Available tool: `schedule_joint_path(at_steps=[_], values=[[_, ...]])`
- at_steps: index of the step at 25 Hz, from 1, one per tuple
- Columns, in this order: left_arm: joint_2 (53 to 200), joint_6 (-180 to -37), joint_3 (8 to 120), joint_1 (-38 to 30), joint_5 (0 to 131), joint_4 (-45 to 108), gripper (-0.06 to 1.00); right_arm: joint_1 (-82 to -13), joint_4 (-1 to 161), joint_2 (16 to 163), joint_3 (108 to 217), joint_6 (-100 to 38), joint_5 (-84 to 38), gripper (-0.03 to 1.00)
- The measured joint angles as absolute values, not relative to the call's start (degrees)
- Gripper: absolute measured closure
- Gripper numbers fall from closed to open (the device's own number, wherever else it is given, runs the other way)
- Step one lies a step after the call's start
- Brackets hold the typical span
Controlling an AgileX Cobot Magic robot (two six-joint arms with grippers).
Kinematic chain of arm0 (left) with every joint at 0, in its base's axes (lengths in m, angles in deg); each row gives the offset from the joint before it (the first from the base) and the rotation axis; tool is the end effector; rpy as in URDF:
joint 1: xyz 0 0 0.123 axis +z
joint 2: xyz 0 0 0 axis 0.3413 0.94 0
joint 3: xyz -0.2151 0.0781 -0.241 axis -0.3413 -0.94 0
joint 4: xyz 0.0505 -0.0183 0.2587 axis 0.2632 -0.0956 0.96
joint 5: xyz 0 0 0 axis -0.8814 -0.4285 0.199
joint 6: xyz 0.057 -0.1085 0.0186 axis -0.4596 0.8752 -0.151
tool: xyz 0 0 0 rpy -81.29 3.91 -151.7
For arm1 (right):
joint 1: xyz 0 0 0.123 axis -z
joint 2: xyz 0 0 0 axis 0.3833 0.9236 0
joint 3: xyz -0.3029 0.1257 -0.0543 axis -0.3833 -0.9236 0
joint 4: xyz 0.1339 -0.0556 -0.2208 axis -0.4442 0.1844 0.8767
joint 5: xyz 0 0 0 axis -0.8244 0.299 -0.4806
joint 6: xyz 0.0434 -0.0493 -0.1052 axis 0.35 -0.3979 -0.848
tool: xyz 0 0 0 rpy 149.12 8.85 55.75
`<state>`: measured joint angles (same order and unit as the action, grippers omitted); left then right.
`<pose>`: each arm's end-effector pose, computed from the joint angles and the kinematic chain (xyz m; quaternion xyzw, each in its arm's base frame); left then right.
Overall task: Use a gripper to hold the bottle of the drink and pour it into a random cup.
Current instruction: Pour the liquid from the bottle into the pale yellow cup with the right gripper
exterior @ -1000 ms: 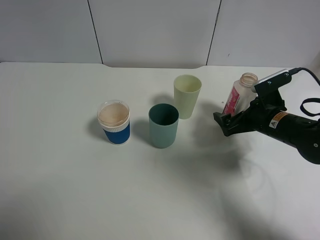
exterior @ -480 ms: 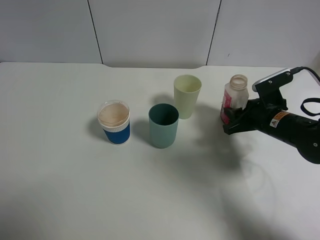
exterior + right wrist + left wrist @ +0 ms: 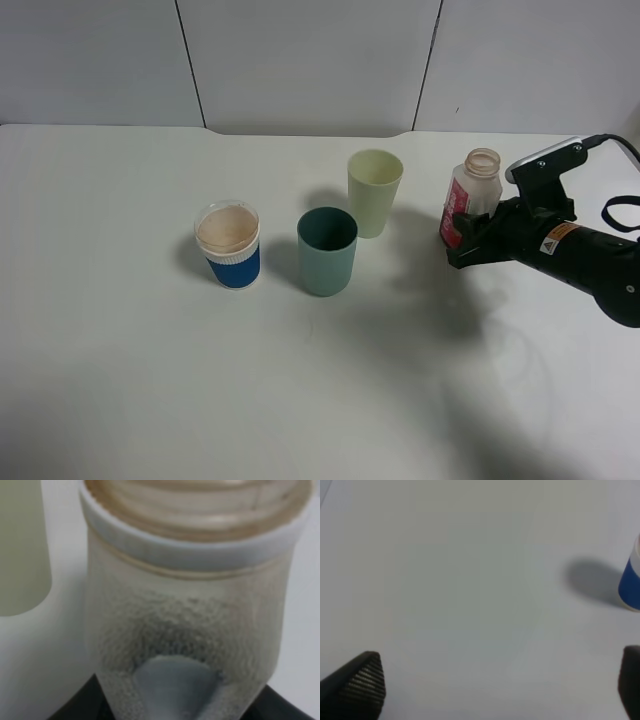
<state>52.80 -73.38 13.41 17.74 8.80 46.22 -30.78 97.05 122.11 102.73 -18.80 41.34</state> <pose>-0.0136 0.0024 0.2702 0.0083 0.8498 -0.0069 0.5270 0.2967 0.0595 0.1190 -0.2132 0.8203 0.0199 0.5303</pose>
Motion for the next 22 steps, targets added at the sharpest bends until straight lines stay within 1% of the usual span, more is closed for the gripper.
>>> schedule_joint_path(at_steps=[9,13,16,18,22], values=[[52.8,-73.4,13.4,17.7,8.8,46.2,0.02,-30.9,92.1,121.9,102.7,-10.2,40.8,0.6],[52.8,-73.4,13.4,17.7,8.8,46.2,0.02,-30.9,92.4,119.9,102.7,-6.3,38.1,0.6],[52.8,-73.4,13.4,17.7,8.8,46.2,0.02,-30.9,94.1,117.4,104.2,-3.7,32.1,0.6],[52.8,-73.4,13.4,17.7,8.8,46.2,0.02,-30.9,96.7,115.6,106.6,-1.7,25.9,0.6],[52.8,-73.4,13.4,17.7,8.8,46.2,0.02,-30.9,102.0,112.5,112.1,3.1,17.1,0.6]])
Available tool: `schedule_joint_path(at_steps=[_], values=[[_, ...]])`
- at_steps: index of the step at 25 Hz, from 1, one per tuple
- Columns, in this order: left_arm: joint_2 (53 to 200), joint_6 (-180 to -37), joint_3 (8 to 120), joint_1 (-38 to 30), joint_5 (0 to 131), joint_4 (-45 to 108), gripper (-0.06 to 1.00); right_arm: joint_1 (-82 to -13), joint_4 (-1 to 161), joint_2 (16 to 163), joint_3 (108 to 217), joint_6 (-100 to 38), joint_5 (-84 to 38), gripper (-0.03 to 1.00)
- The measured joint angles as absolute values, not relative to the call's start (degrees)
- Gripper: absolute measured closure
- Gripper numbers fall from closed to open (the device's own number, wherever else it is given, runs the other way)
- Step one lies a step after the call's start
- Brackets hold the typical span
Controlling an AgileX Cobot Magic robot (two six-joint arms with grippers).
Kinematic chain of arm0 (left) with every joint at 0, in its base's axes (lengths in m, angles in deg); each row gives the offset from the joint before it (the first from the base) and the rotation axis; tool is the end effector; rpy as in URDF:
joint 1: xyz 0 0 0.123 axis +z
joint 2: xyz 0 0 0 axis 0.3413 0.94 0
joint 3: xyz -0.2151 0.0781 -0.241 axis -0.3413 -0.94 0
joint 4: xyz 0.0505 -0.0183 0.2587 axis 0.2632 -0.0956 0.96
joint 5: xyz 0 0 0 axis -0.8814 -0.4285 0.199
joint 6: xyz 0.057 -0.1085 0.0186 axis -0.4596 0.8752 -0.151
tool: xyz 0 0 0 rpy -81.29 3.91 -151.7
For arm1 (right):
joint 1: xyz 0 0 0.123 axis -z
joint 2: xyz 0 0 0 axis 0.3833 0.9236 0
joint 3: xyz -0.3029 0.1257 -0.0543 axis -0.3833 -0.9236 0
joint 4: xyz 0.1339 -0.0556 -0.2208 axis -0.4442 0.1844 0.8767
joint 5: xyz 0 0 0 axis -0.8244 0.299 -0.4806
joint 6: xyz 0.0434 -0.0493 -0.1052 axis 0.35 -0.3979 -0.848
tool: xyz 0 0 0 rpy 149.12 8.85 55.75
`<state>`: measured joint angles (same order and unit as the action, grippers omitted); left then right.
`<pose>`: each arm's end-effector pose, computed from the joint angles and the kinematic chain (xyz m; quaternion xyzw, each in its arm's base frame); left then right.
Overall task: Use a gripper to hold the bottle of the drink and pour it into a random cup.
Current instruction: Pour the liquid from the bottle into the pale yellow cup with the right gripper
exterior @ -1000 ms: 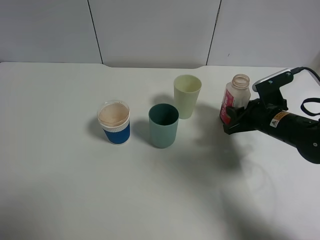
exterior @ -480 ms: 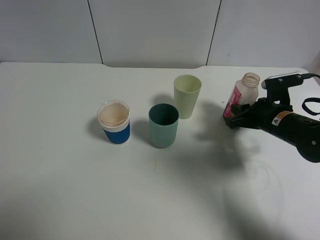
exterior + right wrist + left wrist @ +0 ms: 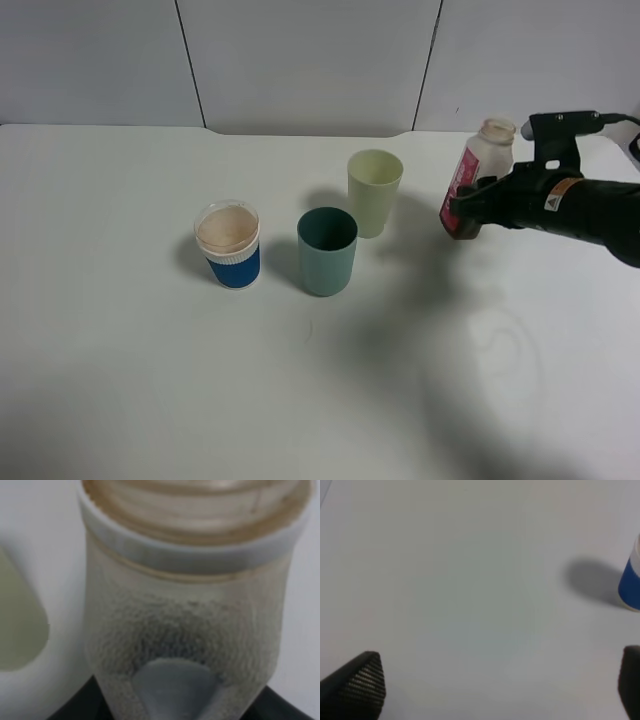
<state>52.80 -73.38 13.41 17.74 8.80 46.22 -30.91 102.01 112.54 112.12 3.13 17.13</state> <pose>-0.0136 0.0024 0.2702 0.0083 0.8498 -0.0069 0.5270 0.3177 0.0624 0.1599 -0.1030 0.8665 0.0854 0.4808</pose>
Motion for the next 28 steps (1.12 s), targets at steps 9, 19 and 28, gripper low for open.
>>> schedule_joint_path(at_steps=[9,19,28], values=[[52.8,-73.4,13.4,17.7,8.8,46.2,0.02,-30.9,135.1,111.3,127.4,35.7,-2.0,0.6],[52.8,-73.4,13.4,17.7,8.8,46.2,0.02,-35.7,185.6,111.3,132.5,78.3,-16.8,0.6],[52.8,-73.4,13.4,17.7,8.8,46.2,0.02,-39.5,186.7,111.3,132.6,67.5,-23.5,0.6]])
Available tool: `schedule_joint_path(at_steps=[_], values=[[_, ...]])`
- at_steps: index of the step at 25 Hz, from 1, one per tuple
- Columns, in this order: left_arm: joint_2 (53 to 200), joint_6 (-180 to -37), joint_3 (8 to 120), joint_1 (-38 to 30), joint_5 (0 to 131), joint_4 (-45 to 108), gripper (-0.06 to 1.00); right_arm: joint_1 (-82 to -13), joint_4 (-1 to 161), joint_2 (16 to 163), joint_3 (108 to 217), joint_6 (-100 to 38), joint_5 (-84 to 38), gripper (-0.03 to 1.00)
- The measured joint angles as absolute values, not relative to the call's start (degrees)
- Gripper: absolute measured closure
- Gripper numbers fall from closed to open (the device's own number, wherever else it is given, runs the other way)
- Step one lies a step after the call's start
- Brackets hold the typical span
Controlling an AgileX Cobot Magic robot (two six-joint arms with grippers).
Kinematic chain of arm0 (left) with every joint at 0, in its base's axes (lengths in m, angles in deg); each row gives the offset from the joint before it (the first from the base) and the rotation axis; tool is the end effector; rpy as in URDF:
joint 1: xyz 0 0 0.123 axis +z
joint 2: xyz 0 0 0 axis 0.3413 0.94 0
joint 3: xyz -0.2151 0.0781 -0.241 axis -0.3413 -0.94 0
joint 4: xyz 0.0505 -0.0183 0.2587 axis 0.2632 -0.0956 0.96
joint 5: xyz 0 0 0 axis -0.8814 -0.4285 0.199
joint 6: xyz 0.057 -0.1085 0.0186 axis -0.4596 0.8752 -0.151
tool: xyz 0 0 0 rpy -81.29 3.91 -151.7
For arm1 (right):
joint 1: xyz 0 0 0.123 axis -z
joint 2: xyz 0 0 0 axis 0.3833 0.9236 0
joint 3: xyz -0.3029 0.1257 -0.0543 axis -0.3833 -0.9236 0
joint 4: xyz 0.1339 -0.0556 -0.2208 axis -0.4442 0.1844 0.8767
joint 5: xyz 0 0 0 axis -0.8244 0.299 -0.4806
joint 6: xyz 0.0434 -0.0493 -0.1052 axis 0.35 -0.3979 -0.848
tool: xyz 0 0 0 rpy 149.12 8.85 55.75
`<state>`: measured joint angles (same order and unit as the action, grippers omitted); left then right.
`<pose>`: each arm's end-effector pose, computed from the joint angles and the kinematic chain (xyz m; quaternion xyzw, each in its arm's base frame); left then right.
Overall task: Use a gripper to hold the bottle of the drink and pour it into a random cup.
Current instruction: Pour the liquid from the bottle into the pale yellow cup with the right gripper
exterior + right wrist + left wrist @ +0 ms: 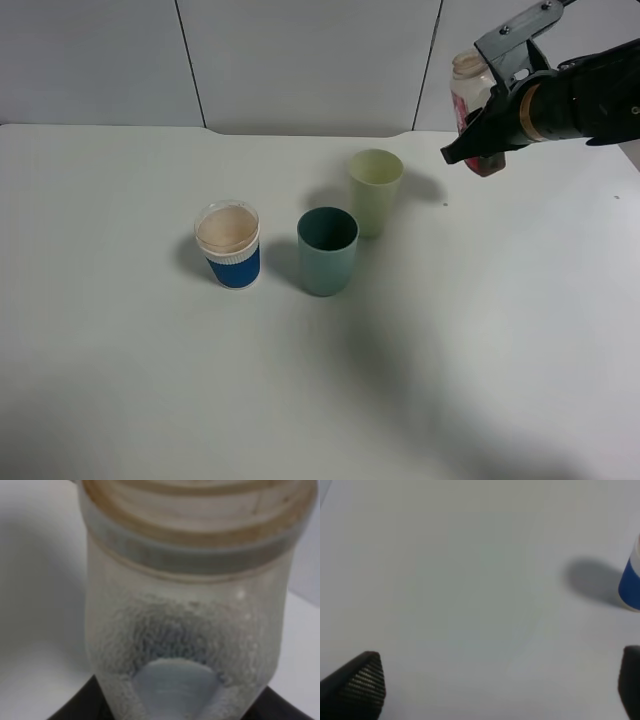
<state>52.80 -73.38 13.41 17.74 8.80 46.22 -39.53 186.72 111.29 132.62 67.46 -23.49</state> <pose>-0.0136 0.0024 0.2702 0.0083 0.8498 -0.0069 0.5270 0.3694 0.0906 0.2196 -0.2760 0.8540 -0.1023 0.4289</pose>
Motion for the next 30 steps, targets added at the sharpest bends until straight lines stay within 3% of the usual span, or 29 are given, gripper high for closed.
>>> schedule_joint_path(at_steps=[12,30], values=[[52.8,-73.4,13.4,17.7,8.8,46.2,0.02,-45.1,186.7,111.3,132.6,53.5,-29.4,0.6],[52.8,-73.4,13.4,17.7,8.8,46.2,0.02,-54.0,186.7,116.0,133.5,50.6,-39.7,0.6]])
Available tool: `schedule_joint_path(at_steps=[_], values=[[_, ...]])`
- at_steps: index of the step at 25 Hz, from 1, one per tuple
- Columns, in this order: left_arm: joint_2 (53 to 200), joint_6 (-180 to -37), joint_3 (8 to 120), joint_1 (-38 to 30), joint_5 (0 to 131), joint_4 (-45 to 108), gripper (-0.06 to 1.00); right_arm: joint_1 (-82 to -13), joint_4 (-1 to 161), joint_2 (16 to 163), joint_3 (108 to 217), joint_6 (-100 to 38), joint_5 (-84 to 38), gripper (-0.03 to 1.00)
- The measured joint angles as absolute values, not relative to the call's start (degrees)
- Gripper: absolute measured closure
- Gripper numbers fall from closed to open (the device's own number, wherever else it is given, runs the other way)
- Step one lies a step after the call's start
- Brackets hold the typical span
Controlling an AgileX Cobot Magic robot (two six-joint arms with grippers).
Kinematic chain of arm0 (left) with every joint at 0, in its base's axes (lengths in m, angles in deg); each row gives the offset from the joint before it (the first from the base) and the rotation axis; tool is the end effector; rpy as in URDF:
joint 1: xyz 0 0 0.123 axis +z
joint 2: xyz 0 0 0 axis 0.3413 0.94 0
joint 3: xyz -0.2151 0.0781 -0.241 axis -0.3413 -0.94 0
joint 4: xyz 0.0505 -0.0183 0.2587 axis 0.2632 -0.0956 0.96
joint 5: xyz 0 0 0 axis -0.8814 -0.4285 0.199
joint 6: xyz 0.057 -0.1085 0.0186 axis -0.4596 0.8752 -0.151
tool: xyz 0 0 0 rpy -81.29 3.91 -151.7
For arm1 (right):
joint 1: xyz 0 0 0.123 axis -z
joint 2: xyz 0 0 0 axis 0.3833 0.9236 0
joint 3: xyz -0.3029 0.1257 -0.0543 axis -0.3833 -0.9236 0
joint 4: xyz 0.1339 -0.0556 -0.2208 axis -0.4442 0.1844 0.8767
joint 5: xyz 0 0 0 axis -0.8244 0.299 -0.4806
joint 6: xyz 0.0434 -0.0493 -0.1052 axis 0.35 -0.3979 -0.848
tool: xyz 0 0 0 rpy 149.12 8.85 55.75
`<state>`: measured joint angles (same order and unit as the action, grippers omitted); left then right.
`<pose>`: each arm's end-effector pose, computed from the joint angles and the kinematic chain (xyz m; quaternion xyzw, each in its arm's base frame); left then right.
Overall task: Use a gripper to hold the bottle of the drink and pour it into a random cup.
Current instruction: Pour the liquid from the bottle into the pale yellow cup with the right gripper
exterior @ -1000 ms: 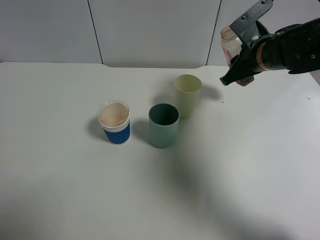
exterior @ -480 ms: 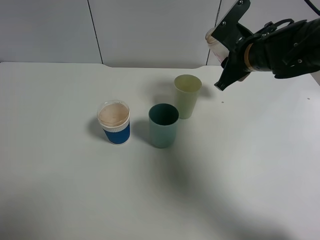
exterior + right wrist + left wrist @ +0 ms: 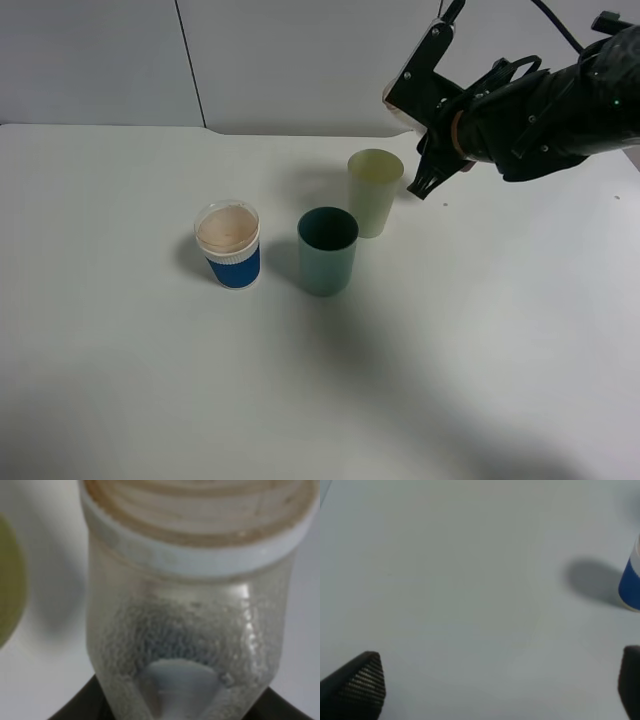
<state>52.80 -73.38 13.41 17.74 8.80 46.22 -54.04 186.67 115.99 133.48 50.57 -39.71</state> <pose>-0.0136 0.0024 0.2702 0.0083 0.8498 -0.0069 0.5270 0.3573 0.1554 0.2038 -0.4460 0.7658 -0.2373 0.3979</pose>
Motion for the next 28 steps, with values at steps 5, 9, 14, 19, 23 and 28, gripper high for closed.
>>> schedule_joint_path(at_steps=[5,9,14,19,23,28], values=[[52.8,-73.4,13.4,17.7,8.8,46.2,0.02,-54.7,186.6,116.0,133.5,46.6,-41.9,0.6],[52.8,-73.4,13.4,17.7,8.8,46.2,0.02,-55.2,186.6,116.0,133.5,41.0,-44.3,0.6],[52.8,-73.4,13.4,17.7,8.8,46.2,0.02,-56.5,186.6,116.0,133.5,38.3,-45.2,0.6],[52.8,-73.4,13.4,17.7,8.8,46.2,0.02,-57.7,186.6,116.0,133.5,36.4,-46.6,0.6],[52.8,-73.4,13.4,17.7,8.8,46.2,0.02,-58.1,186.6,116.0,133.5,34.0,-47.1,0.6],[52.8,-73.4,13.4,17.7,8.8,46.2,0.02,-58.1,186.6,116.0,133.5,31.3,-48.0,0.6]])
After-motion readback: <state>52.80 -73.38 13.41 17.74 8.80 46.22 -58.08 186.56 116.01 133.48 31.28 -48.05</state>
